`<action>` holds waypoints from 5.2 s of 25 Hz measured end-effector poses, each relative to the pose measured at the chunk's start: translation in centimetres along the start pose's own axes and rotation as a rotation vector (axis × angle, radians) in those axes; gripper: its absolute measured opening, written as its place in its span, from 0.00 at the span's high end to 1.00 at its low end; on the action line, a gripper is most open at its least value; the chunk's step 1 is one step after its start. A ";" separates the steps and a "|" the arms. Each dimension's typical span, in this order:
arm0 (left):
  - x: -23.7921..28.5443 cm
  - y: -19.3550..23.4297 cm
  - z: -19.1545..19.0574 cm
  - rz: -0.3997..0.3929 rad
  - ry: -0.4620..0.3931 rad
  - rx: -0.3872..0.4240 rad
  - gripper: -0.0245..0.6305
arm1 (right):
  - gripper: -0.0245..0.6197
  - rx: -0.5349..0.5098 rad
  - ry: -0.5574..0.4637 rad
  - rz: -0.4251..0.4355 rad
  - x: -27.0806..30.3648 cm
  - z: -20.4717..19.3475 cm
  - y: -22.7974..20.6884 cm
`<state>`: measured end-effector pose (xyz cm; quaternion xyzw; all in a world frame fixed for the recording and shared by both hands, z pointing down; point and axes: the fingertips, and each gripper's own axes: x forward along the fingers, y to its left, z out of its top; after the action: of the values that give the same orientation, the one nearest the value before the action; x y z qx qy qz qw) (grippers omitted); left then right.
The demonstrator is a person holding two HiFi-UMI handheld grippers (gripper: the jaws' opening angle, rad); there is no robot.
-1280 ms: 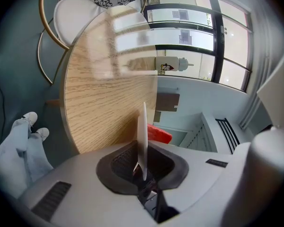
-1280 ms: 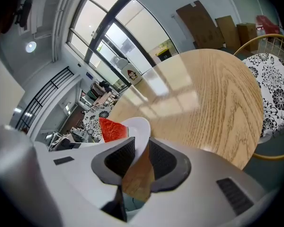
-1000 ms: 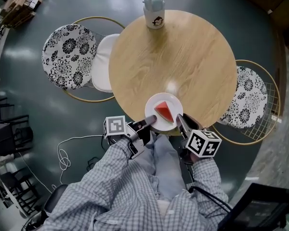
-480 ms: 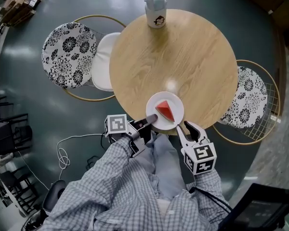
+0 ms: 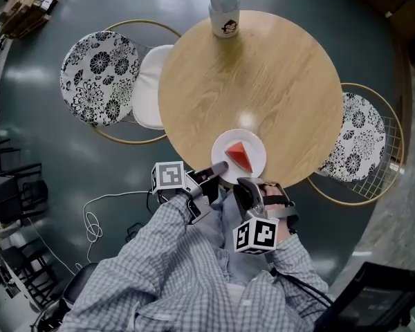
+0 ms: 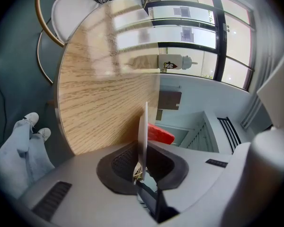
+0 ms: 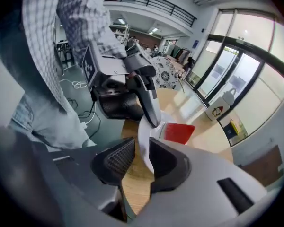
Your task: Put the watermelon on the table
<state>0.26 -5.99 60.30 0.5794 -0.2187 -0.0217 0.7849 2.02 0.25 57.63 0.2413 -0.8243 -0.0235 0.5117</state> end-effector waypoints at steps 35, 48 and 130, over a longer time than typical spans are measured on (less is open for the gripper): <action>-5.8 -1.6 -1.4 -0.139 -0.070 0.005 0.78 | 0.89 0.127 -0.015 0.097 2.3 0.0 1.2; -6.2 -8.6 -2.4 -0.306 -0.080 0.131 0.95 | 0.89 0.832 -0.361 0.010 -4.1 1.4 -4.5; -5.2 -24.4 -4.8 -0.534 0.074 0.430 0.95 | 0.95 0.958 -0.849 -0.252 -18.5 5.0 -16.1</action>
<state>2.71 -8.14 35.08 0.7686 -0.0304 -0.1588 0.6190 10.44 -7.23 35.26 0.5071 -0.8393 0.1937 -0.0294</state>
